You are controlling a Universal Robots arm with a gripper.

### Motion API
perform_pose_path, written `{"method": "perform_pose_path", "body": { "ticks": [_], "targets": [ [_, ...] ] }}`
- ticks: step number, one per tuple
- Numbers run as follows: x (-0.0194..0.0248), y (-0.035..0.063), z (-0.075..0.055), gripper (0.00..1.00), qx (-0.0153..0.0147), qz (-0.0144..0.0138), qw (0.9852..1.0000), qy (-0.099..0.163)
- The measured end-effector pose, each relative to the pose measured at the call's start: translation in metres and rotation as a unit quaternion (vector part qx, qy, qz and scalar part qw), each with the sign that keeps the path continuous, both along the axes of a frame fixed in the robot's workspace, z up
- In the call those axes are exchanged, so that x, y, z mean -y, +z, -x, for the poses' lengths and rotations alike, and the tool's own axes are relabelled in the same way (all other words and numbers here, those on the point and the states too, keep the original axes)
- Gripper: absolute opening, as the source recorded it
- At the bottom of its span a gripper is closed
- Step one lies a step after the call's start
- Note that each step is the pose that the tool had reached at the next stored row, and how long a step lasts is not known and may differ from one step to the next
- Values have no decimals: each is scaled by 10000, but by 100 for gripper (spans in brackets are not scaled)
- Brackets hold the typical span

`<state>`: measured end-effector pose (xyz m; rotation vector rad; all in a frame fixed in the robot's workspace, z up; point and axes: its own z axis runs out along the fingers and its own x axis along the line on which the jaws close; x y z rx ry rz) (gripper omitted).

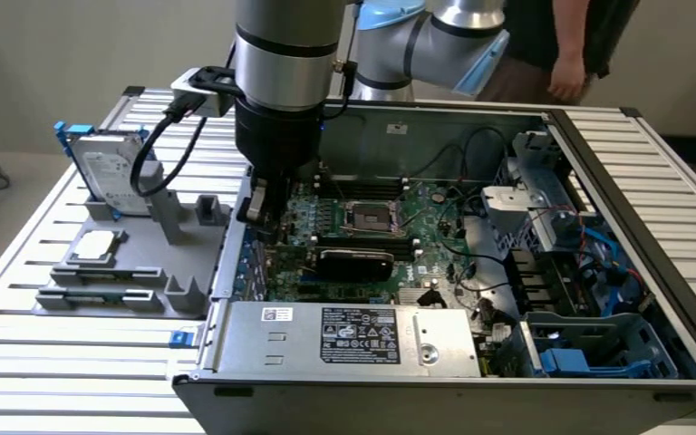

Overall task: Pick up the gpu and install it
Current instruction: 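Insert the gpu into the slot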

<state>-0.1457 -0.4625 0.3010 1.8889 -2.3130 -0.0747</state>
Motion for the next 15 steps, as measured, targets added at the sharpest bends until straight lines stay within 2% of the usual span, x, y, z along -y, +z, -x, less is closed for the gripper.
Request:
{"method": "perform_pose_path", "body": {
  "ticks": [5, 15],
  "targets": [
    [0, 0, -6, 11, 9, 11, 10000, -1],
    [-22, 0, -23, 11, 22, 12, 9999, -122]
  ]
}}
